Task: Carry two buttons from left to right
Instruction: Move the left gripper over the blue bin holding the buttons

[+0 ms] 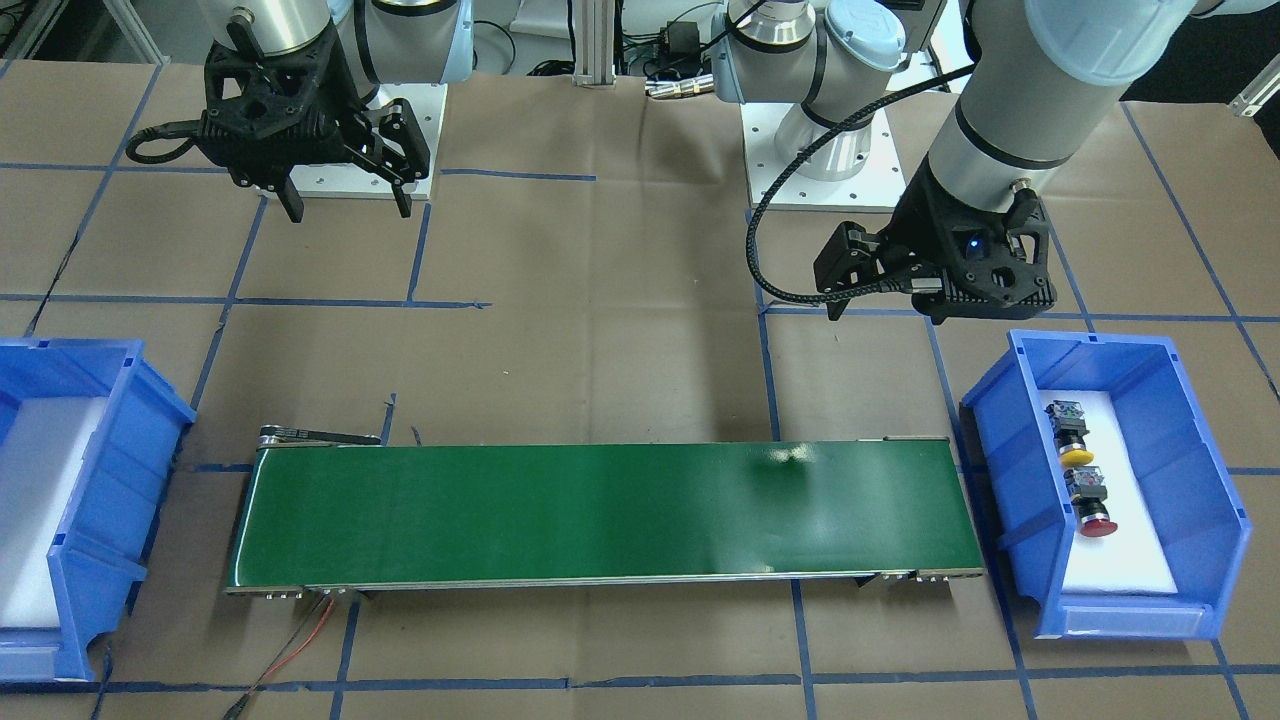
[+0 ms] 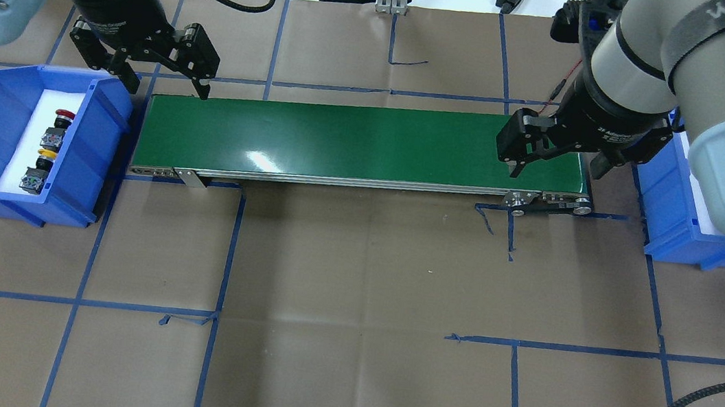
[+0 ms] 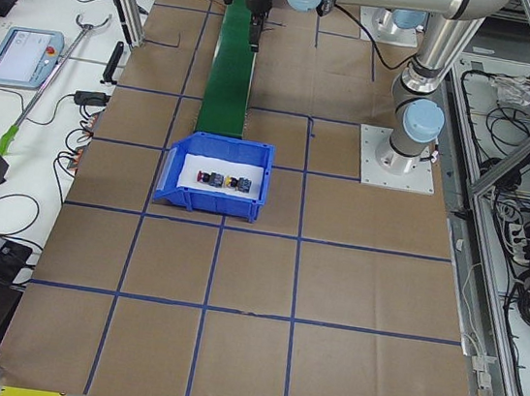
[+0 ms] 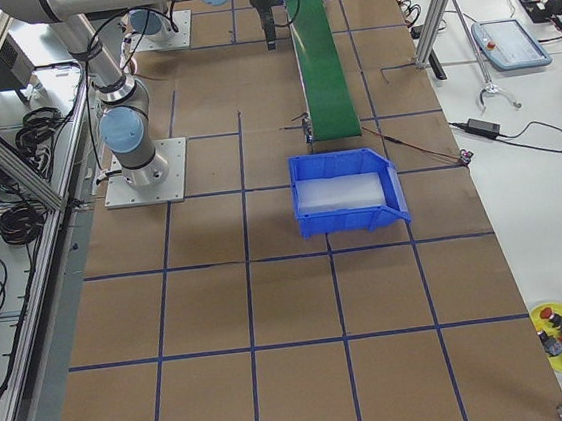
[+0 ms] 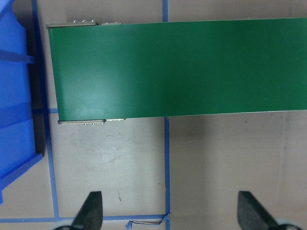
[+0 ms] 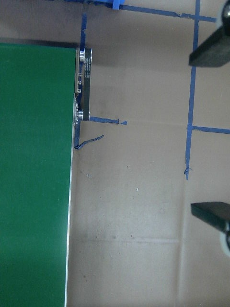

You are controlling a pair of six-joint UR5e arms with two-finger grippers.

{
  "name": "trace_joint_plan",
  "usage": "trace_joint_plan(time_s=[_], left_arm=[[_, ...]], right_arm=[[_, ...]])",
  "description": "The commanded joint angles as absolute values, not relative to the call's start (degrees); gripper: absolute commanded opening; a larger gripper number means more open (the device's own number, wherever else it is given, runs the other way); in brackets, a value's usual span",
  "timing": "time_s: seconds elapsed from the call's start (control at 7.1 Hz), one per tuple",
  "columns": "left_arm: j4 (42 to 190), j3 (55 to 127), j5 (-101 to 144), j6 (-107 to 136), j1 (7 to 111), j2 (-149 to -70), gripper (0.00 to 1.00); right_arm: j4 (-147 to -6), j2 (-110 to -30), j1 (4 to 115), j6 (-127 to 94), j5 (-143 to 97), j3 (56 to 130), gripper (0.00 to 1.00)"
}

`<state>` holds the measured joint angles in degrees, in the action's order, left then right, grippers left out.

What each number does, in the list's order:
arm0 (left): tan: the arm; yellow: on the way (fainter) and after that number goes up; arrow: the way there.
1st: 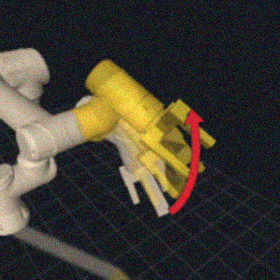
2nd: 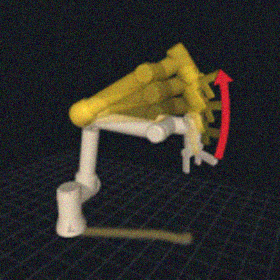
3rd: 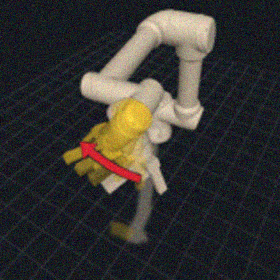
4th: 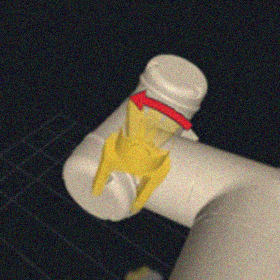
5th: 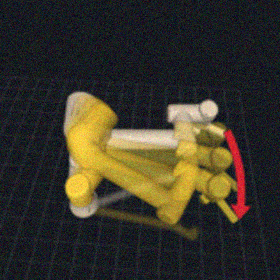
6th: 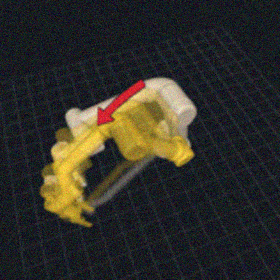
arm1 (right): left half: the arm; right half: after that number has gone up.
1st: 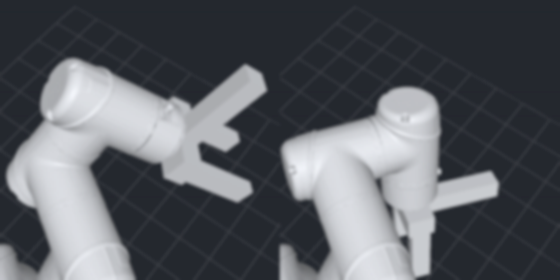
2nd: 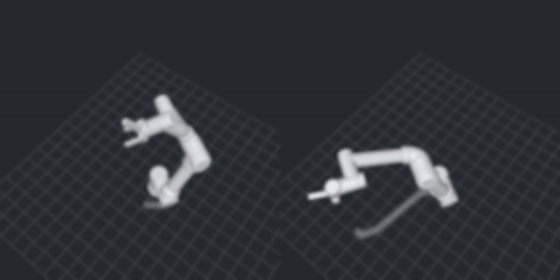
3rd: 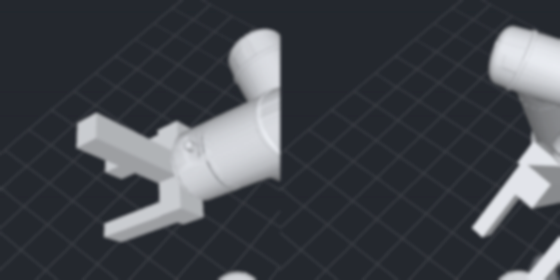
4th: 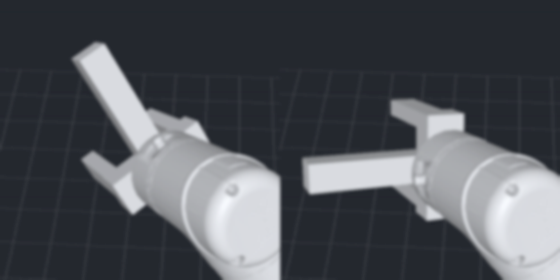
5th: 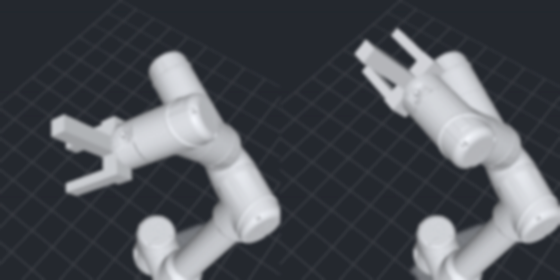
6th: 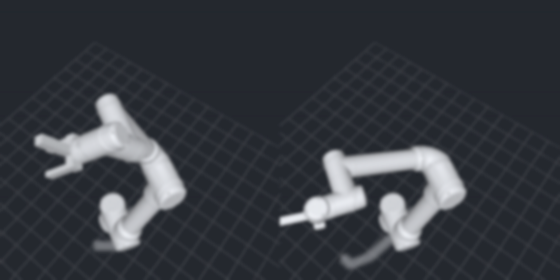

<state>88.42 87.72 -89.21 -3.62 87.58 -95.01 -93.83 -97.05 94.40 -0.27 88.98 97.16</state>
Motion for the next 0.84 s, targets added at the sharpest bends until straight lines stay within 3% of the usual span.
trace_joint_plan(time_s=[0.0,0.7], left_arm=[[88.4,87.6,-89.1,-3.6,87.5,-95.0,1.0],[88.4,88.3,-89.1,-3.8,87.5,-94.0,1.0]], right_arm=[[-93.4,-97.0,94.5,0.0,89.1,96.9,1.0],[-93.7,-96.5,94.2,0.4,89.1,96.4,1.0]])
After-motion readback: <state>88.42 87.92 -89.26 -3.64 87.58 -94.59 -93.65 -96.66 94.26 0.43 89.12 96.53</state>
